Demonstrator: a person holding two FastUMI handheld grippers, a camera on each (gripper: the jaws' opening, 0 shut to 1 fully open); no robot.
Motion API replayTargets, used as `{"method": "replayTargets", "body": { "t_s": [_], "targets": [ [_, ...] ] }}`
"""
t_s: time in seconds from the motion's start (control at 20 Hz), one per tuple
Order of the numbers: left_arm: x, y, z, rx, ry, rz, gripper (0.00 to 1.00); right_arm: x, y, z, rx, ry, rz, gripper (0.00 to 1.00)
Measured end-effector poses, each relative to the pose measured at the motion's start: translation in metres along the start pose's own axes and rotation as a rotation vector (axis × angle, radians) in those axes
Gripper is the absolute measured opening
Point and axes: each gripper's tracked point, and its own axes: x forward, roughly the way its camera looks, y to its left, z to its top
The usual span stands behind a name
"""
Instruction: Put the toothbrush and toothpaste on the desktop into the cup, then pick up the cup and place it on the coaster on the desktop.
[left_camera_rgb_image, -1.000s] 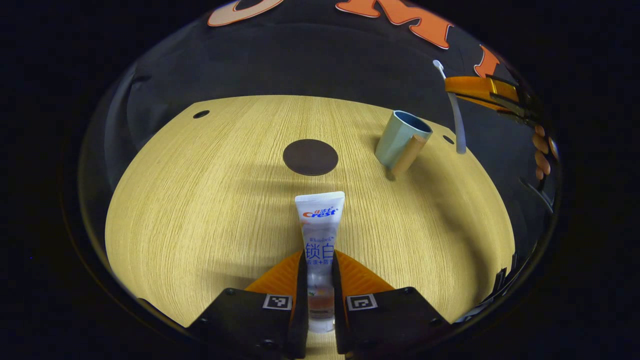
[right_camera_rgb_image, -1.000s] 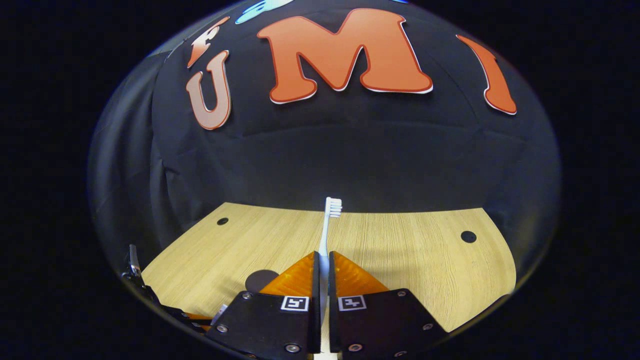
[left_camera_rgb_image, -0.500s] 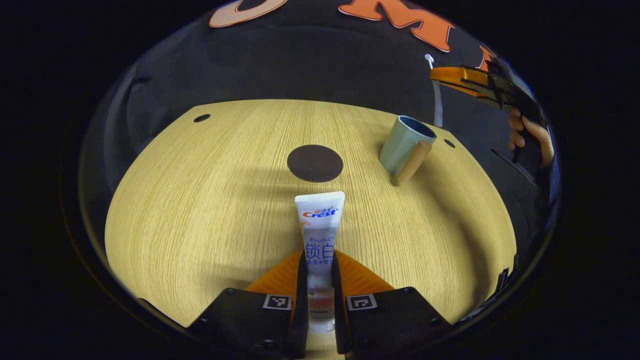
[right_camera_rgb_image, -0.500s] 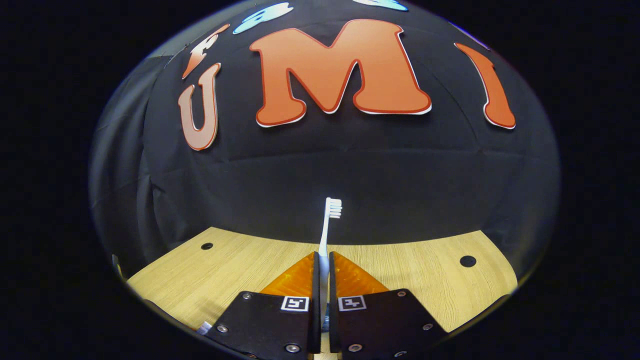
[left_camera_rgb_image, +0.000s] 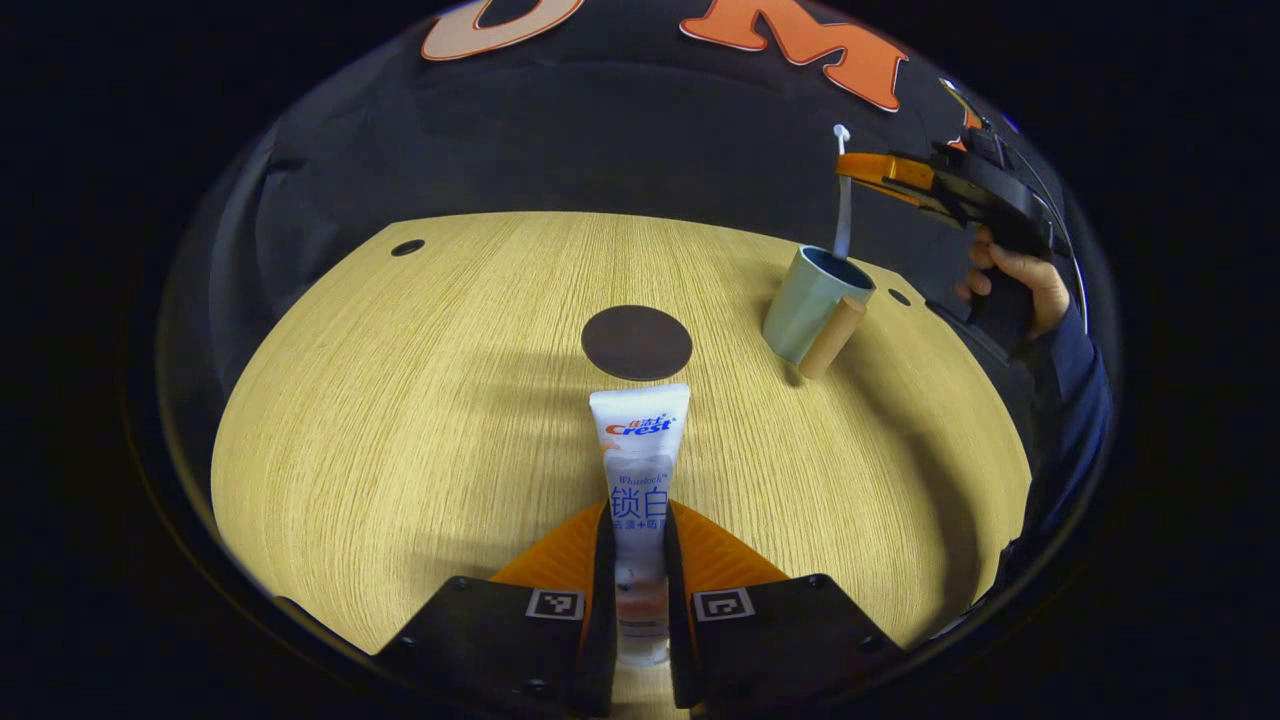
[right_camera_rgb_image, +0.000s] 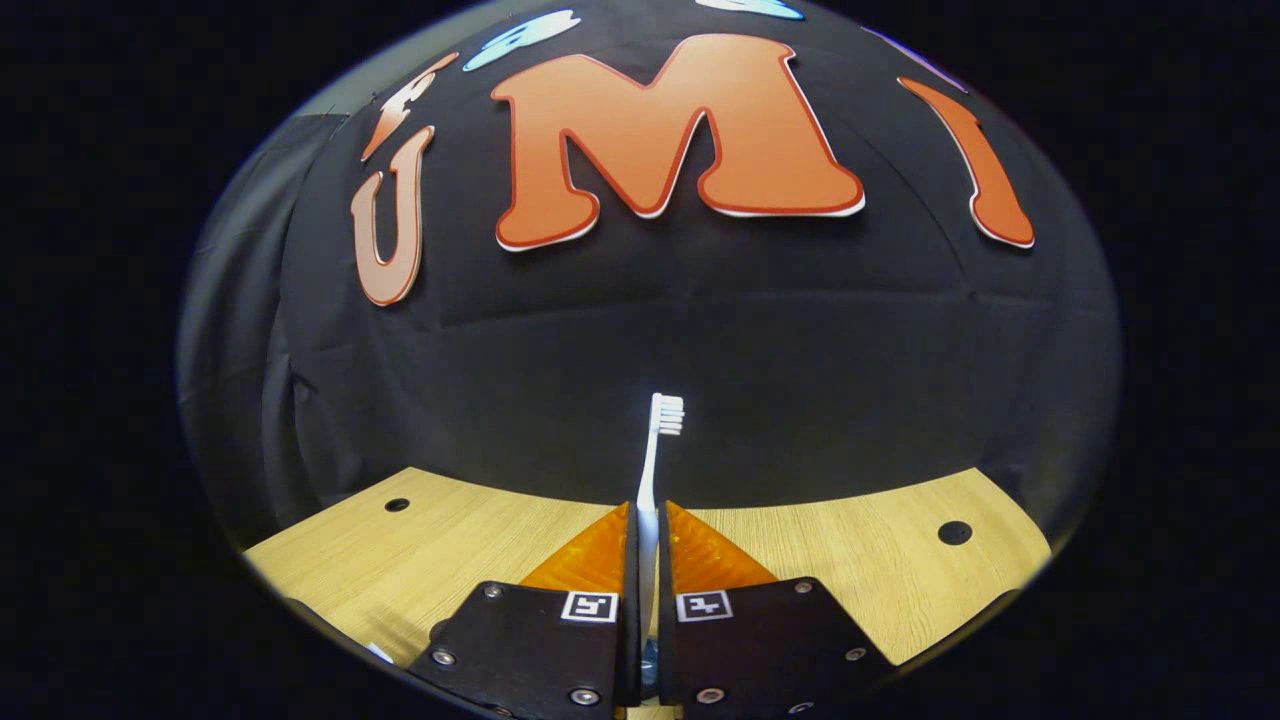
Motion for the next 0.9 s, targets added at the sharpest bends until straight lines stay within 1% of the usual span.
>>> {"method": "replayTargets", "body": {
  "t_s": [0.25,0.55,0.85,0.9],
  "targets": [
    [-0.006,0.003,0.002,-0.002,-0.026,0.014,0.25,-0.004,0.005,-0.021,-0.029,0.016,0.019,0.07],
    [-0.02,0.003,0.029,-0.007,-0.06,0.019,0.25,-0.008,0.002,-0.045,-0.019,0.041,0.023,0.07],
    [-0.043,0.006,0.057,0.003,-0.106,0.038,0.27,-0.007,0.003,-0.065,-0.046,0.049,0.028,0.07],
    [-0.046,0.005,0.061,0.007,-0.114,0.04,0.25,-0.006,0.003,-0.067,-0.05,0.046,0.029,0.07]
  ]
}}
